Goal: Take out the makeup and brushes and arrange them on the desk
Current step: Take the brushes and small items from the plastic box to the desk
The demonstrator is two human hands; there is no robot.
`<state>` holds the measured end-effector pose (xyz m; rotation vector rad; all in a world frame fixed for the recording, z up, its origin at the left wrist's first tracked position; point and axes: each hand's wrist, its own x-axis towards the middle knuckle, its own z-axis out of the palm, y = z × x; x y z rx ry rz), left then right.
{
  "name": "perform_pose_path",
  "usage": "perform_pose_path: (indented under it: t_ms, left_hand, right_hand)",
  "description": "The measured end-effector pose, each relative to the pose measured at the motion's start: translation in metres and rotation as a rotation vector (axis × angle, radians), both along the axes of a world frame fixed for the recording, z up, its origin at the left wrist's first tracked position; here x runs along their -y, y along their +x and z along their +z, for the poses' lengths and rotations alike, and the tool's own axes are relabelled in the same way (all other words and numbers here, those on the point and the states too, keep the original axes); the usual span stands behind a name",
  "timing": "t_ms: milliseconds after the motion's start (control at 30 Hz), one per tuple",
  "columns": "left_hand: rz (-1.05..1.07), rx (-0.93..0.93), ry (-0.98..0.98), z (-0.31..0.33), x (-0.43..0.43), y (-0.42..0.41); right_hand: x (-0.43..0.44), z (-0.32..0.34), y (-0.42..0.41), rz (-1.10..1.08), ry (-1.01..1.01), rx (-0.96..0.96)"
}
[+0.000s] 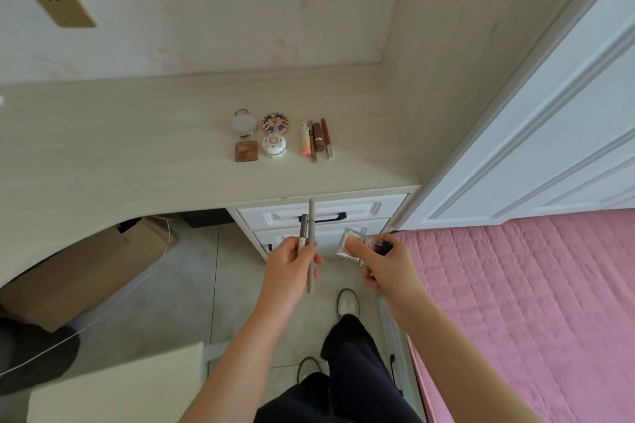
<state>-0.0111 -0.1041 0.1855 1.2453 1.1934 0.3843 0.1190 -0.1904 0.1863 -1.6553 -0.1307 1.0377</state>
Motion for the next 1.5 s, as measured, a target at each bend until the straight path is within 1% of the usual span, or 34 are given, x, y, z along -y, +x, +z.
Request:
perform_pose_path:
  t_ms: [133,267,433,500,633,733,867,1000,1067,1133,1233,1500]
  left_hand:
    - [0.015,-0.014,-0.041,-0.007,-0.037,0.04]
    - [0.021,-0.02,-0.068,-0.012,-0.071,0.083]
    - [0.062,-0.084,-0.078,-0.026,-0.108,0.126]
    - [0.053,-0.146,-0.041,-0.035,-0.125,0.146]
    - [-0.035,-0.317,0.073,-0.05,-0.154,0.179]
    - [-0.088,-0.404,0.142,-0.061,-0.175,0.202]
    - [-0.131,-0.451,0.155,-0.073,-0.199,0.23]
    - [-0.195,-0.555,0.2,-0.079,-0.218,0.252]
    - [-0.258,-0.625,0.212,-0.08,-0.226,0.26]
    - [-0.312,-0.669,0.22,-0.082,-0.234,0.268]
    - [-0.359,-0.688,0.228,-0.09,-0.242,0.278]
    - [-0.404,-0.755,0.257,-0.099,-0.254,0.291]
  right_hand:
    - [-0.037,-0.007,0.041,0.02,-0.014,0.011]
    - [-0.075,-0.016,0.087,0.058,-0.074,0.013]
    - [-0.112,-0.029,0.131,0.109,-0.142,0.003]
    - [-0.129,-0.036,0.149,0.132,-0.171,-0.003]
    - [-0.159,-0.051,0.178,0.139,-0.223,-0.007]
    - [-0.177,-0.064,0.194,0.153,-0.28,0.038]
    - [-0.198,-0.079,0.21,0.2,-0.364,0.109]
    - [-0.218,-0.096,0.223,0.246,-0.441,0.227]
    - [-0.226,-0.102,0.229,0.262,-0.483,0.247]
    - [-0.233,-0.105,0.234,0.27,-0.497,0.255]
    - [-0.243,-0.107,0.241,0.276,-0.503,0.286]
    - [-0.265,-0.113,0.251,0.275,-0.485,0.396]
